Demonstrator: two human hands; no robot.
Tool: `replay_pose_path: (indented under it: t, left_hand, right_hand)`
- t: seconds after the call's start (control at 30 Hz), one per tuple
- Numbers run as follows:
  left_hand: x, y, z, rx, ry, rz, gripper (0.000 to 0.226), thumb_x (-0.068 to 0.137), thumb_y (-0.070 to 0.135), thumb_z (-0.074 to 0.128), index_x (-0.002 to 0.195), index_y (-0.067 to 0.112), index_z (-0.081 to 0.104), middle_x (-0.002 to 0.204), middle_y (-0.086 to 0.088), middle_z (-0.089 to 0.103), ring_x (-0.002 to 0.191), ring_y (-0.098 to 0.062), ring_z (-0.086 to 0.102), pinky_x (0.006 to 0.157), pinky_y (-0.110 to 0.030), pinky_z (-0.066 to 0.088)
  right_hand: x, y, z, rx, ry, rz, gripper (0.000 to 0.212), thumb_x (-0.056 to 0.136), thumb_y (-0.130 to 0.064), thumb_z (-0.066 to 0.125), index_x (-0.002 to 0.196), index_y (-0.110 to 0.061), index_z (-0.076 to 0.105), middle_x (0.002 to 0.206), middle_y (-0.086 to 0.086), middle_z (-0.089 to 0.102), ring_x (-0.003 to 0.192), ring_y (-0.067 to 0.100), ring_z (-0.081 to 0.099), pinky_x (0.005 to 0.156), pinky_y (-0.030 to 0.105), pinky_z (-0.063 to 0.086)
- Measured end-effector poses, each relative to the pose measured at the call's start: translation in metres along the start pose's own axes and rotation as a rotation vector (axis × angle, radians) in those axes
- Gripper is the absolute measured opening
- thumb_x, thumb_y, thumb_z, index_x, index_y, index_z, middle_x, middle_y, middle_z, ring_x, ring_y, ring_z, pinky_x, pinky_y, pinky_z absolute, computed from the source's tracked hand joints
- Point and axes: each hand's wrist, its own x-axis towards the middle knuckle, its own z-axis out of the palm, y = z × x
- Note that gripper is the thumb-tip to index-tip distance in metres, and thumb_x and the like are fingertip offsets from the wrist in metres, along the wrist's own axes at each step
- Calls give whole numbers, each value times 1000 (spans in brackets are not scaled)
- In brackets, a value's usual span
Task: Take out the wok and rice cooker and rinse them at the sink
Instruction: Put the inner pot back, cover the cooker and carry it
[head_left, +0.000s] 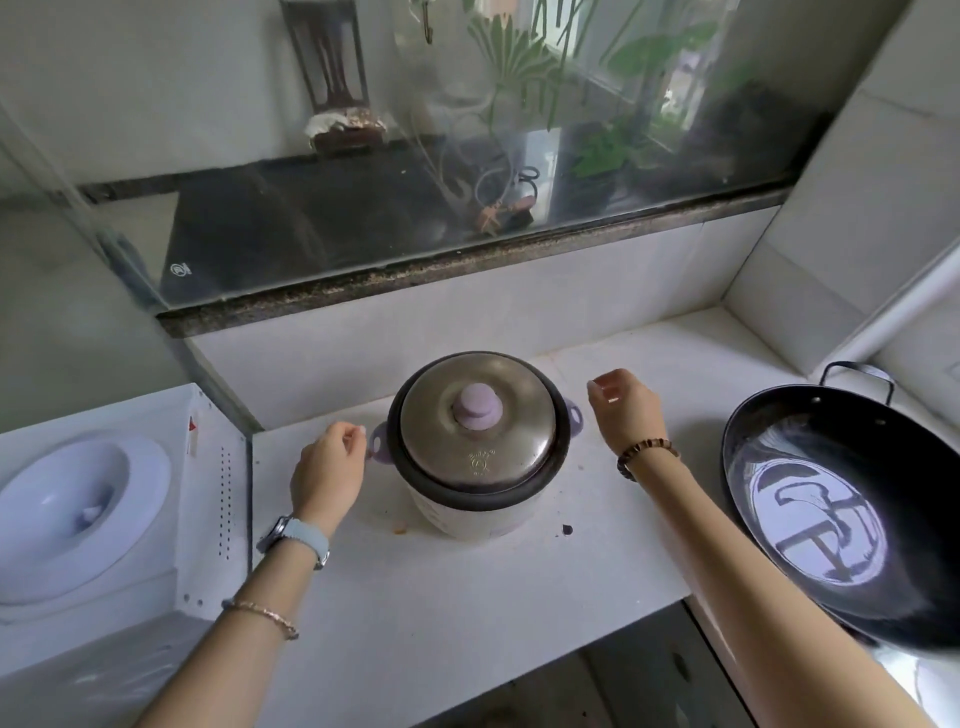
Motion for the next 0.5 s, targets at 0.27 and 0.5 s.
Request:
replay_pose_path:
  t: [0.27, 0.5]
  left_hand:
    - [8, 4, 21, -93, -37, -80, 47, 103, 39, 30, 74, 16, 59, 60, -2, 67, 54, -19, 65, 66, -32, 52]
    - [13, -2, 34, -193, -75, -61, 61, 104, 39, 30, 59, 7, 54, 51, -10, 59, 56, -29, 60, 60, -35, 47]
  right_hand:
    - [13, 24, 28, -120, -317, 141, 46, 98, -49, 30, 83, -13, 55, 74, 4, 70, 73, 23, 68, 72, 36, 54]
    - [11, 21, 35, -117, -354, 117, 60, 100, -51, 21, 65, -15, 53, 59, 3, 63, 56, 15, 64, 55, 23, 43]
